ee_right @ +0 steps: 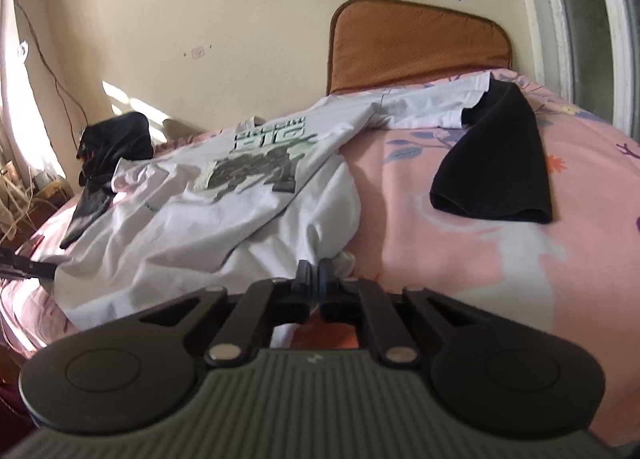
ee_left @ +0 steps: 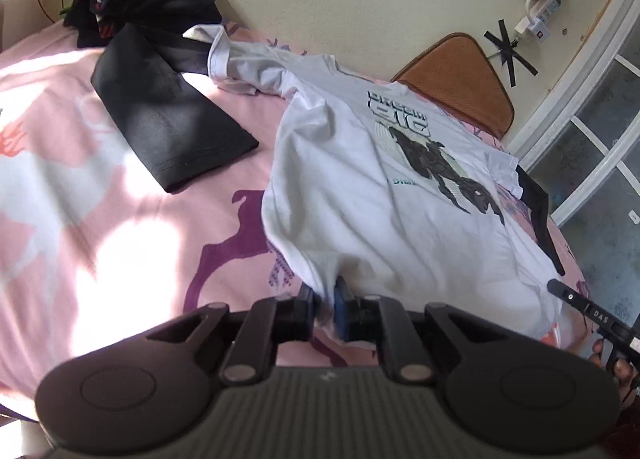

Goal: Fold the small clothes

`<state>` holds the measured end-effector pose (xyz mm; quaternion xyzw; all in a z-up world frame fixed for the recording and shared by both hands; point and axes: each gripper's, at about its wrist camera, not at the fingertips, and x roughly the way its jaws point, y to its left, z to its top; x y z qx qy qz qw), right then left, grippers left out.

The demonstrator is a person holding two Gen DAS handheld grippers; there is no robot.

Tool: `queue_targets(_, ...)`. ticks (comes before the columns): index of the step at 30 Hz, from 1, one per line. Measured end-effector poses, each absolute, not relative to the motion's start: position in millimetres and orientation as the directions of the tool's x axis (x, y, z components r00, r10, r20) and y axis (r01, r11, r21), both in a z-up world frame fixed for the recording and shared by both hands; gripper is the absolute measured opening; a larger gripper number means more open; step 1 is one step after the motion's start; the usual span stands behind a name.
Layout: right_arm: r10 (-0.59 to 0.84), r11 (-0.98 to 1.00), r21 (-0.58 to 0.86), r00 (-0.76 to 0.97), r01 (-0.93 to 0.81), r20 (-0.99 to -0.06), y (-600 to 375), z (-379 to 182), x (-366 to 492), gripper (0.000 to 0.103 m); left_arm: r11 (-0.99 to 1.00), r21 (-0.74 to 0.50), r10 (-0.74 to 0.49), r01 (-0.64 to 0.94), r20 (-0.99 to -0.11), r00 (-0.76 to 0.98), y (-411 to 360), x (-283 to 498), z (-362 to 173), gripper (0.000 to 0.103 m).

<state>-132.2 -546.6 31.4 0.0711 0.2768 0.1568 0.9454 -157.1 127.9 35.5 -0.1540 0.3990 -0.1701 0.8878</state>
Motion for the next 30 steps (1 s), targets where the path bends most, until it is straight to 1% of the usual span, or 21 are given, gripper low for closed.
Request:
queue_targets(2, 0.311, 0.948, 0.205, 0.843, -0.243, -0.439, -556.5, 49.9, -146.6, 0.005, 0.884, -0.423, -0.443, 0.199, -0.624, 0.643, 139.3, -178.1, 49.3, 0.01)
queue_targets(4, 0.338, 0.94, 0.178, 0.854, -0.29, -0.395, -569.5, 71.8, -160.5, 0.005, 0.876, -0.432, -0.457, 0.215, -0.599, 0.657, 144.9, -194.8, 60.8, 0.01)
queue_targets(5, 0.347, 0.938, 0.155, 0.852, -0.311, -0.392, -570.6, 77.9, -167.7, 0.005, 0.886, -0.411, -0.44, 0.214, -0.604, 0.665, 142.8, -199.0, 63.2, 0.011)
queue_targets(6, 0.362, 0.932, 0.126, 0.841, -0.341, -0.402, -570.7, 82.3, -172.7, 0.005, 0.9, -0.384, -0.416, 0.206, -0.618, 0.667, 138.8, -200.9, 63.7, 0.014)
queue_targets(7, 0.378, 0.923, 0.103, 0.827, -0.37, -0.416, -570.0, 83.9, -175.4, 0.006, 0.909, -0.368, -0.401, 0.198, -0.635, 0.661, 135.6, -200.4, 62.0, 0.02)
queue_targets(8, 0.374, 0.922, 0.081, 0.822, -0.378, -0.43, -571.0, 81.9, -175.2, 0.006, 0.916, -0.354, -0.387, 0.189, -0.652, 0.653, 134.5, -198.8, 59.3, 0.035)
queue_targets(9, 0.357, 0.926, 0.057, 0.819, -0.372, -0.449, -570.0, 78.9, -173.6, 0.012, 0.926, -0.335, -0.364, 0.174, -0.665, 0.652, 134.4, -197.1, 56.8, 0.048)
queue_targets(10, 0.322, 0.936, 0.027, 0.826, -0.35, -0.463, -571.9, 73.4, -168.1, 0.02, 0.933, -0.321, -0.344, 0.161, -0.668, 0.66, 135.4, -196.1, 56.5, 0.051)
queue_targets(12, 0.253, 0.962, 0.023, 0.851, -0.273, -0.46, -583.8, 65.6, -153.9, 0.026, 0.942, -0.31, -0.314, 0.132, -0.667, 0.675, 145.3, -191.6, 59.0, 0.051)
queue_targets(13, 0.233, 0.971, 0.067, 0.856, -0.228, -0.461, -596.9, 62.7, -140.5, 0.026, 0.942, -0.313, -0.308, 0.122, -0.659, 0.686, 151.0, -188.7, 62.4, 0.051)
queue_targets(16, 0.187, 0.977, 0.182, 0.866, -0.114, -0.464, -623.8, 61.8, -114.1, 0.028, 0.942, -0.316, -0.298, 0.117, -0.622, 0.724, 152.7, -174.2, 76.3, 0.06)
queue_targets(17, 0.172, 0.976, 0.2, 0.868, -0.086, -0.465, -626.9, 61.5, -107.1, 0.028, 0.94, -0.317, -0.301, 0.124, -0.606, 0.736, 149.4, -167.9, 80.3, 0.065)
queue_targets(18, 0.154, 0.975, 0.213, 0.87, -0.058, -0.468, -629.7, 61.0, -99.8, 0.029, 0.938, -0.32, -0.31, 0.137, -0.589, 0.747, 142.9, -159.6, 84.3, 0.074)
queue_targets(20, 0.126, 0.976, 0.216, 0.873, -0.025, -0.471, -632.0, 59.1, -83.2, 0.039, 0.932, -0.32, -0.333, 0.173, -0.559, 0.759, 126.6, -140.5, 88.1, 0.085)
queue_targets(21, 0.118, 0.978, 0.209, 0.875, -0.02, -0.47, -632.3, 58.2, -74.0, 0.051, 0.93, -0.31, -0.344, 0.196, -0.553, 0.759, 115.1, -127.2, 88.1, 0.086)
queue_targets(22, 0.108, 0.98, 0.197, 0.877, -0.015, -0.468, -630.6, 57.9, -66.5, 0.058, 0.93, -0.295, -0.352, 0.217, -0.554, 0.755, 104.9, -114.0, 86.8, 0.086)
queue_targets(25, 0.086, 0.986, 0.167, 0.872, -0.005, -0.481, -630.5, 60.4, -34.4, 0.06, 0.928, -0.242, -0.372, 0.284, -0.552, 0.746, 69.5, -72.3, 78.2, 0.086)
queue_targets(28, 0.098, 0.976, 0.218, 0.856, 0.018, -0.508, -628.8, 59.8, -5.1, 0.066, 0.921, -0.226, -0.39, 0.318, -0.553, 0.736, 42.4, -35.1, 67.7, 0.086)
queue_targets(29, 0.106, 0.973, 0.231, 0.853, 0.017, -0.51, -628.1, 59.9, 1.7, 0.067, 0.918, -0.222, -0.397, 0.33, -0.552, 0.733, 36.0, -25.8, 64.5, 0.087)
queue_targets(30, 0.112, 0.971, 0.238, 0.852, 0.015, -0.511, -626.1, 59.1, 8.8, 0.068, 0.915, -0.213, -0.403, 0.343, -0.548, 0.733, 29.1, -17.2, 61.2, 0.09)
